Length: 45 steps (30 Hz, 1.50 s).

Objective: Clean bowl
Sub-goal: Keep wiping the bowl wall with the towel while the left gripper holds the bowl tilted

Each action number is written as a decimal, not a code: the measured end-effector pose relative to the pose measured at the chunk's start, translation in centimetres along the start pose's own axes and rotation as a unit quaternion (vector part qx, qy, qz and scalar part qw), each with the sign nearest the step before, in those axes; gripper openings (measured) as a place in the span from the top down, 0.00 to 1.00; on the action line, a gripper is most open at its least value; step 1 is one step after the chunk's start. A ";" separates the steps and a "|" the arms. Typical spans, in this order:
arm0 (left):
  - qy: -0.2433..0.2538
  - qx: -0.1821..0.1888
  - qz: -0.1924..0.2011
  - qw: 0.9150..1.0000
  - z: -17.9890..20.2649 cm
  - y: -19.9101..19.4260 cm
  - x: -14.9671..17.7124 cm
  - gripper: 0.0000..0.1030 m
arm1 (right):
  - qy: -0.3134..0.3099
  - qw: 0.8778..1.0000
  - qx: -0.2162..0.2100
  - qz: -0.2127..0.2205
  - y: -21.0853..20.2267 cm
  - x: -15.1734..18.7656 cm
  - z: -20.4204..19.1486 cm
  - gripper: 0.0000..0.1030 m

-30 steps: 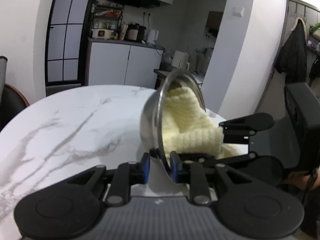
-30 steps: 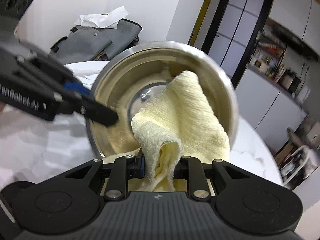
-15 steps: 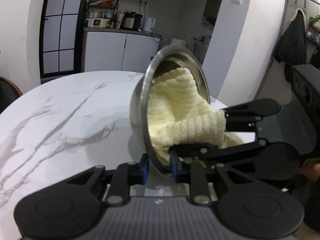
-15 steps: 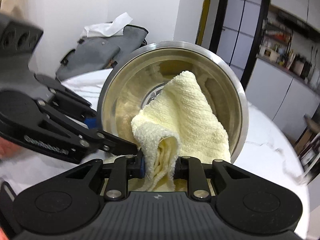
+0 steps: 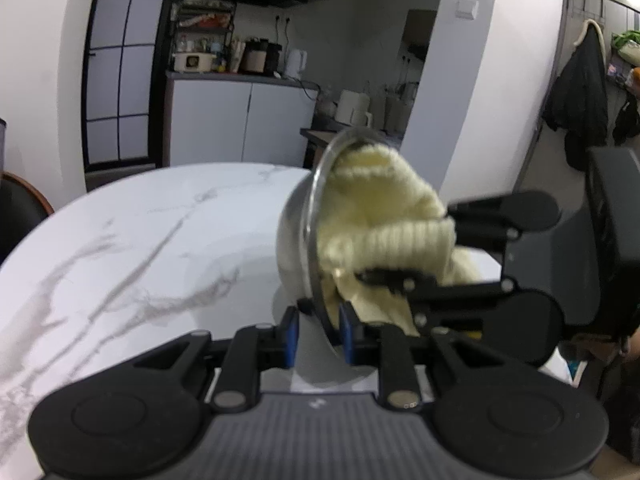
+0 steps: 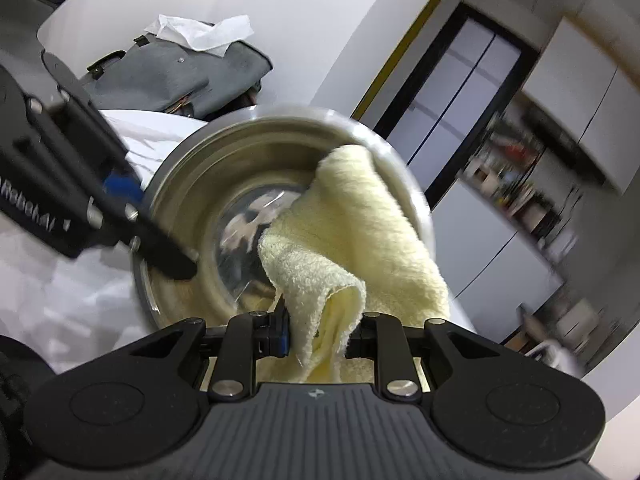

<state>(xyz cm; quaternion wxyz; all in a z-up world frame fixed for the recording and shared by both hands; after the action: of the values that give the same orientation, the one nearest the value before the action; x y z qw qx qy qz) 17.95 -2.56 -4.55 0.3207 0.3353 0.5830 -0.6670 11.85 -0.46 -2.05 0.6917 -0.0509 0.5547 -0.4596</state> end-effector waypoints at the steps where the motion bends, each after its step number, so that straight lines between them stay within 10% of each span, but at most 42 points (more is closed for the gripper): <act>1: 0.000 -0.003 0.003 1.000 -0.1 0.0 -0.1 0.79 | 0.004 1.000 -0.007 -0.002 0.1 0.0 -0.1 0.77; 16: 0.003 0.005 -0.025 1.000 0.6 1.6 1.4 0.77 | 0.090 0.989 -0.114 0.001 -0.1 0.5 -1.1 0.77; 25: 0.026 0.013 -0.021 0.999 1.2 0.9 1.1 0.77 | -0.022 0.998 0.057 0.033 -1.4 -0.7 0.3 0.78; 31: 0.031 0.016 -0.016 0.999 1.2 0.7 0.9 0.78 | -0.045 0.996 0.074 0.030 -0.9 -1.0 0.4 0.78; 45: 0.038 0.008 -0.009 0.999 1.0 0.7 0.4 0.78 | 0.060 0.995 -0.078 0.017 -0.2 -0.5 -0.9 0.77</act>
<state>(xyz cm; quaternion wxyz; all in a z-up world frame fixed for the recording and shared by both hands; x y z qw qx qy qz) 18.20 -3.62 -5.20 0.2898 0.3581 0.5920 -0.6613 11.04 0.13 -1.95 0.6585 -0.0675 0.6304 -0.4055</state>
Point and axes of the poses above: each gripper's, at about its wrist camera, not at the fingertips, and y roughly the way its jaws point, z to its right, x to its underside, the point moved 8 cm from there along y, roughly the way its jaws point, and after that the axes turned 8 degrees about -x, right-handed, at the moved point
